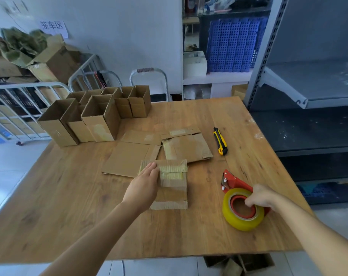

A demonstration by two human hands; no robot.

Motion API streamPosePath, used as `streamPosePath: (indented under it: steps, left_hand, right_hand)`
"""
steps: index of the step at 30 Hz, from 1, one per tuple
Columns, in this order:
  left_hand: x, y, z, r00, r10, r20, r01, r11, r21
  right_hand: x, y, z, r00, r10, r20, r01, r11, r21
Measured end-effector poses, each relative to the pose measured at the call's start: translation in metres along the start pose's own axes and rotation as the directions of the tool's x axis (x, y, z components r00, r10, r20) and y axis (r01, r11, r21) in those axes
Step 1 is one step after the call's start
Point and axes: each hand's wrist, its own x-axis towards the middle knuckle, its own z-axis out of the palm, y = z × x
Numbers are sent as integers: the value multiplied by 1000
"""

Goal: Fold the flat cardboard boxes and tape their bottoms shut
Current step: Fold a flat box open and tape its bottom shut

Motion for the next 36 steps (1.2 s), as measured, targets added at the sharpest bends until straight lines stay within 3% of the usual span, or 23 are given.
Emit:
streamPosePath:
  steps: [8,15,19,27,29,33,36]
  left_hand:
    - [2,-9,-7,996,75,50,-74,997,-30]
    - [1,-12,-8,993,102,67,-101,995,-20]
    - [-1,-11,-8,990,110,92,-114,993,35]
    - [-1,-13,-8,986,113,123,-125,988,94]
    - [-1,-13,-9,985,116,129,-129,987,95]
    - [-2,-15,-11,981,130,144,-146,984,103]
    - [-3,-17,-11,979,135,153,-151,983,101]
  right_hand:
    - [2,-1,1,997,41,71,-52,984,172]
    - [-10,-10,6,984,61,167,-133,875,465]
    - [-15,-8,13,975,99,197,-200,768,608]
    - [-22,-9,27,964,147,220,-263,639,723]
    - [-25,-7,29,964,136,227,-263,594,760]
    - [-30,-3,34,973,50,224,-225,405,886]
    - [-34,-7,36,976,6,217,-204,365,908]
